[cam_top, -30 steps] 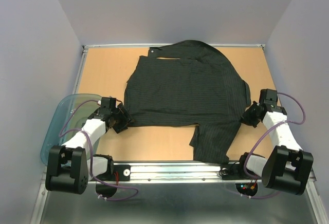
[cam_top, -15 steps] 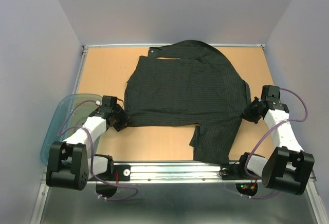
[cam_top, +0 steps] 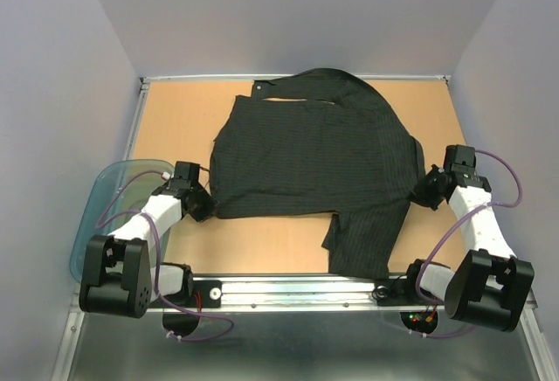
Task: Fold and stack the long sleeve shirts
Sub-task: Fold the shirt
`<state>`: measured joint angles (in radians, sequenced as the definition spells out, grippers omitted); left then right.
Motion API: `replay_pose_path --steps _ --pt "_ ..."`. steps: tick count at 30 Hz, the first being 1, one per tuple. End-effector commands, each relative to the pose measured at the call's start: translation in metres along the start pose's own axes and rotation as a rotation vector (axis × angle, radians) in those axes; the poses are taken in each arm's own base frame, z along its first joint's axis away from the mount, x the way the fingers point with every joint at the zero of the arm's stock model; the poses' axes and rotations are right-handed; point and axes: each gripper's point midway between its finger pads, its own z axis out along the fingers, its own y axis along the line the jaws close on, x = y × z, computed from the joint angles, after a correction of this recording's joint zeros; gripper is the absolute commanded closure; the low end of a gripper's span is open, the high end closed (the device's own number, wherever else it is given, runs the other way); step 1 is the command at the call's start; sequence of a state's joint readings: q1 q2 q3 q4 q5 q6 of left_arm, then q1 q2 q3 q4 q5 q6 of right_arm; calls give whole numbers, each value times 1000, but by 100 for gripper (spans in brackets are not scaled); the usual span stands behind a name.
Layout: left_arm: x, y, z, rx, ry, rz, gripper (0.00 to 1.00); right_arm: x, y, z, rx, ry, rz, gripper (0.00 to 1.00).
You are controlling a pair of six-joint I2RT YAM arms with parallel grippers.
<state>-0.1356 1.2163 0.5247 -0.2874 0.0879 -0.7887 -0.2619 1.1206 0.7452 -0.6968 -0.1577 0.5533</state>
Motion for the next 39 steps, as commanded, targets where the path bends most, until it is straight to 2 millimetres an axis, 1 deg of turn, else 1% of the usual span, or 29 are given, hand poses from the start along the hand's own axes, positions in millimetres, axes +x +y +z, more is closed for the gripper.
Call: replay_pose_path --steps 1,2,4,8,10,11,13,16,17,19,23,25,27,28,29,30,31,34,35,36,37,38,39 --pt "5 6 -18 -38 37 32 100 -24 16 -17 -46 -88 -23 99" --pt "1 2 -28 -31 25 38 100 -24 15 -17 -40 -90 -24 99" --pt "-3 1 -38 -37 6 46 100 -25 13 -19 -29 -96 -26 99" --pt "-13 1 -48 -48 -43 56 100 -27 7 -21 2 -114 -38 99" --pt "-17 3 -46 -71 -45 70 100 -31 8 -23 7 -120 -42 99" --pt "-23 -3 -47 -61 -56 78 100 -35 10 -24 5 -126 -43 99" --pt "-27 -6 -42 -77 -40 103 100 -38 13 -24 0 -123 -46 99" --pt "-43 -22 -40 -66 -51 132 100 -47 17 -22 7 -125 -57 99" --pt "-51 -32 -42 -50 -67 138 100 -51 19 -20 11 -119 -62 99" --pt "-60 -41 -43 -44 -73 160 100 -53 20 -16 10 -108 -69 98" --pt "-68 -55 -40 -13 -70 186 99 -63 24 -10 22 -106 -78 98" --pt "-75 -64 -37 -6 -67 205 98 -68 24 -5 35 -102 -81 98" --pt "-80 -72 -31 -2 -55 219 96 -72 25 0 41 -99 -85 97" --pt "-79 -75 -29 8 -41 224 93 -73 25 5 49 -88 -85 96" --pt "-83 -80 -28 17 -43 229 91 -76 25 7 51 -94 -89 95" --pt "-81 -78 -21 4 -22 236 89 -77 25 9 52 -92 -87 94" --pt "-81 -79 -18 4 -16 242 83 -78 25 13 58 -85 -86 90" --pt "-82 -78 -10 -7 -3 258 75 -80 24 19 66 -81 -89 81" --pt "-83 -79 -9 -7 -8 258 68 -81 24 22 68 -78 -89 79" --pt "-85 -81 -8 -4 -12 261 63 -81 23 23 69 -79 -90 77" --pt "-87 -82 -7 -4 -14 261 58 -82 24 24 69 -82 -91 72" --pt "-89 -87 -8 12 -16 262 51 -84 24 24 66 -84 -96 69" --pt "-92 -93 -8 25 -24 261 48 -88 27 24 62 -91 -103 64"
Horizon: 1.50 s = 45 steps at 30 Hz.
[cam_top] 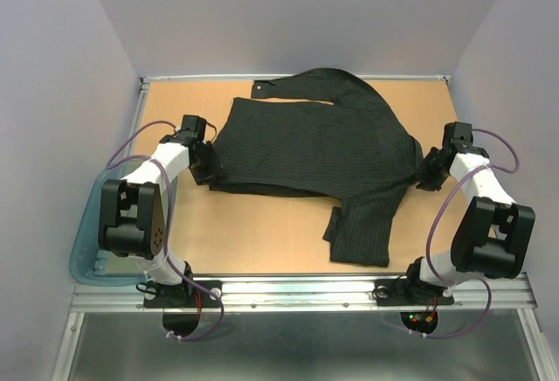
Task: Fold and stack the long sleeve shirts
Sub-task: Fold the shirt
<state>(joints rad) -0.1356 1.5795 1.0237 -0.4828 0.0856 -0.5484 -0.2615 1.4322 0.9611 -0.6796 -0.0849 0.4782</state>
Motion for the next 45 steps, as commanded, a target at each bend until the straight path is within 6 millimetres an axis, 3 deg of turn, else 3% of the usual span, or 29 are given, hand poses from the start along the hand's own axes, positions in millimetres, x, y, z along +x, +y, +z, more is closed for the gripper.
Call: replay_pose_path --steps 1,2,6,14,18,19,21,22,24,25,26,28,36,45 --pt "-32 -23 -13 68 -78 24 43 -43 17 -12 -39 -129 -35 63" --pt "-38 -29 -16 89 -93 27 38 -46 19 -13 -45 -134 -42 62" --pt "-52 -43 -17 127 -113 25 32 -55 24 -18 -55 -166 -36 59" --pt "-65 -53 1 151 -115 35 29 -68 27 -13 -40 -186 -15 59" --pt "-70 -60 -17 184 -147 35 29 -59 29 -22 -74 -185 -17 59" --pt "-72 -62 -31 202 -179 33 28 -55 29 -23 -87 -180 -20 56" --pt "-69 -56 -41 196 -205 23 28 -45 27 -30 -104 -186 -22 47" --pt "-69 -56 -56 215 -240 19 28 -32 23 -27 -112 -161 -21 46" --pt "-56 -51 -61 225 -233 0 28 -19 22 -29 -135 -147 -8 36" --pt "-52 -52 -72 248 -257 4 28 -8 23 -35 -171 -145 -14 28" --pt "-39 -47 -68 240 -245 -3 28 -5 24 -37 -192 -149 -19 25" --pt "-30 -44 -79 270 -271 -9 27 3 27 -46 -236 -163 -30 20" --pt "22 -31 -60 369 -275 -47 36 35 47 -56 -418 -106 -83 20" --pt "22 -52 -38 408 -262 -17 43 58 40 -42 -424 -49 -111 20"
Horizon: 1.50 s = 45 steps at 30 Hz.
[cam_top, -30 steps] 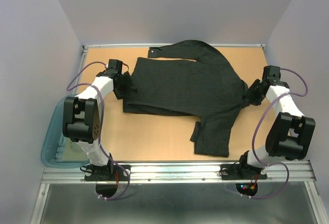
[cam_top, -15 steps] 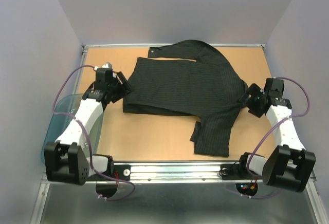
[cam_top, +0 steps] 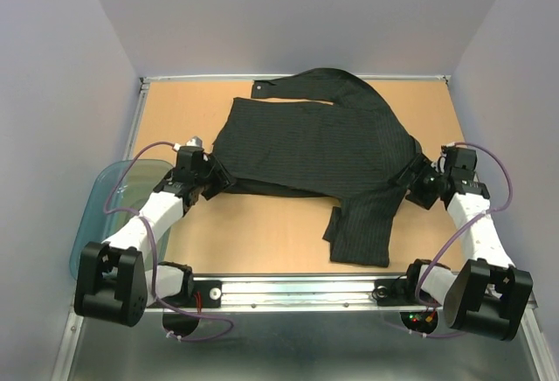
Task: Fold and stack the long sleeve shirts
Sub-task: Fold the shirt
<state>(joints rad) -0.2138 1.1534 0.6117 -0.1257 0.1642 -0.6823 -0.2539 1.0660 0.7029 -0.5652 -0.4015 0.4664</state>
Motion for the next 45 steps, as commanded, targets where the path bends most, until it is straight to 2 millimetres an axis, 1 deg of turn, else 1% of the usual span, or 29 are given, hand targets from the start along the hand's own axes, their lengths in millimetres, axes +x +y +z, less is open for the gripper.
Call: replay_pose_path --steps 1,3,5,6,9,11,12,14,15,18,19,21,23,24,25,26,28,29,31,32,35,36,38,39,41,42,43,44,45 --pt "-14 -29 10 86 -45 22 44 5 0 5 -27 -7 -35 20" --pt "-18 -35 14 98 -54 29 44 8 -8 7 6 -7 -10 20" --pt "-18 -37 19 94 -50 30 44 13 -21 12 65 -4 29 20" --pt "-17 -36 22 86 -43 29 44 13 -29 13 102 -12 43 20" --pt "-20 -36 26 77 -48 27 44 11 -39 17 155 -24 70 21" --pt "-22 -36 28 71 -54 27 44 15 -42 22 157 -7 79 21" --pt "-25 -37 29 70 -61 28 44 20 -45 27 154 12 80 21" --pt "-24 -36 33 64 -55 25 44 28 -41 32 112 45 90 21" --pt "-26 -38 34 65 -58 23 44 36 -44 37 107 64 105 21" --pt "-25 -37 39 58 -47 18 44 44 -43 44 71 88 117 24" --pt "-26 -37 40 57 -46 16 44 50 -46 46 74 104 125 24" --pt "-25 -36 43 52 -42 15 44 54 -48 48 68 113 131 27" --pt "-24 -33 45 41 -38 13 44 59 -50 49 70 126 133 32" --pt "-23 -32 46 38 -37 14 44 58 -49 49 66 123 131 35" --pt "-23 -31 48 34 -35 12 44 58 -48 49 61 122 132 42" --pt "-21 -29 50 25 -26 8 44 56 -46 48 52 118 126 51" --pt "-18 -25 53 13 -18 7 44 52 -42 47 40 110 122 62" --pt "-16 -22 56 3 -10 6 44 47 -36 45 20 98 114 75" --pt "-12 -18 59 -12 1 3 44 42 -27 41 -8 89 120 87" --pt "-12 -15 60 -22 -2 1 44 32 -19 37 -28 66 115 94" --pt "-8 -6 63 -57 7 -1 44 17 1 28 -80 48 125 99" --pt "-7 -3 63 -66 8 -3 44 3 14 22 -109 20 122 100" --pt "-6 2 64 -91 9 -3 44 -8 27 16 -138 9 120 99" --pt "-2 7 64 -106 18 -4 44 -24 39 10 -160 -17 122 99" --pt "-2 10 64 -118 19 -1 44 -38 49 7 -175 -34 126 100" --pt "0 13 64 -129 24 1 44 -50 55 6 -176 -48 134 99" --pt "1 13 64 -130 25 1 44 -49 53 10 -168 -36 147 99" --pt "1 14 64 -134 28 4 44 -63 58 8 -166 -66 143 99" --pt "2 14 64 -133 29 6 44 -67 59 10 -157 -67 153 99"
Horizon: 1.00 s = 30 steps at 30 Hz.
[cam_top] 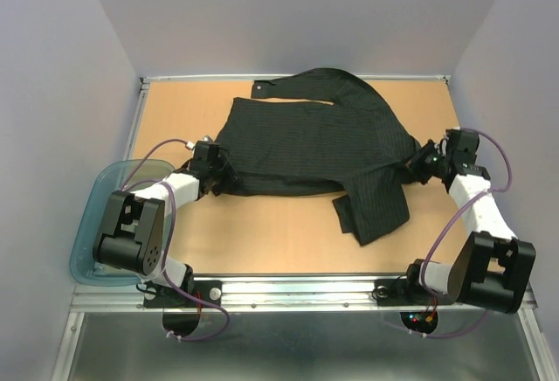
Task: Fold and stack the long sleeve shirts
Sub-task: Fold the shirt
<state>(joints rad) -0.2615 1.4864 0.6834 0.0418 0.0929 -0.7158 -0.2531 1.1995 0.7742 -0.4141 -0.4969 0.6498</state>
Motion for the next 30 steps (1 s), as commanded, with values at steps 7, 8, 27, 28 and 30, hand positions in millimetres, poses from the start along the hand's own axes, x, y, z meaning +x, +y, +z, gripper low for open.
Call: replay_pose_path --steps 7,8,27,28,30 --pt "-3 4 -1 -33 -2 28 44 -56 32 16 -6 -70 50 65" --pt "-2 3 -1 -27 1 28 44 -59 31 21 -3 -60 46 43" --pt "-14 -4 -28 -10 -48 61 43 75 -95 -25 370 58 38 0" --pt "-14 -4 -29 -8 -52 62 43 79 -96 -25 373 67 50 0" --pt "-14 -3 -31 -13 -54 58 43 89 -99 -22 377 101 60 0"
